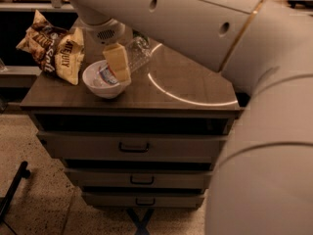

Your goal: Place water bottle into white bowl

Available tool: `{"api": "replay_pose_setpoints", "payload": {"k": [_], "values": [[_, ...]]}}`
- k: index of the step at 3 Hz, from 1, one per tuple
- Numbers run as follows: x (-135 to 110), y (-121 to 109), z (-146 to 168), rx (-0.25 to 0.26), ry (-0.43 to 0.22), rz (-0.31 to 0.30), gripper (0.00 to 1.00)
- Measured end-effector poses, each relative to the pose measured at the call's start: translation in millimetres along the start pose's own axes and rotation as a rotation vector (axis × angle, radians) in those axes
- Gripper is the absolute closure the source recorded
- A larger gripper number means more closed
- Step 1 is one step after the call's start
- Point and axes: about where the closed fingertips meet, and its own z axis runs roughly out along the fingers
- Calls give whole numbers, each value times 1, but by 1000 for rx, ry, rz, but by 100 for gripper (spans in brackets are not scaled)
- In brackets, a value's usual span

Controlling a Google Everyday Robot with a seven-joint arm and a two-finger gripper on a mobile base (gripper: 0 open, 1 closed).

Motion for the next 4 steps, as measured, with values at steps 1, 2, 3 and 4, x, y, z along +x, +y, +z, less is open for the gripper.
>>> {"api": "replay_pose_setpoints", "payload": {"k": [1,2,3,4], "values": [[25,15,-24,51,-53,1,0],[51,23,-33,70,-145,-3,0],[48,28,-32,55,-169,-22,0],[48,28,-32,55,-169,-22,0]]}}
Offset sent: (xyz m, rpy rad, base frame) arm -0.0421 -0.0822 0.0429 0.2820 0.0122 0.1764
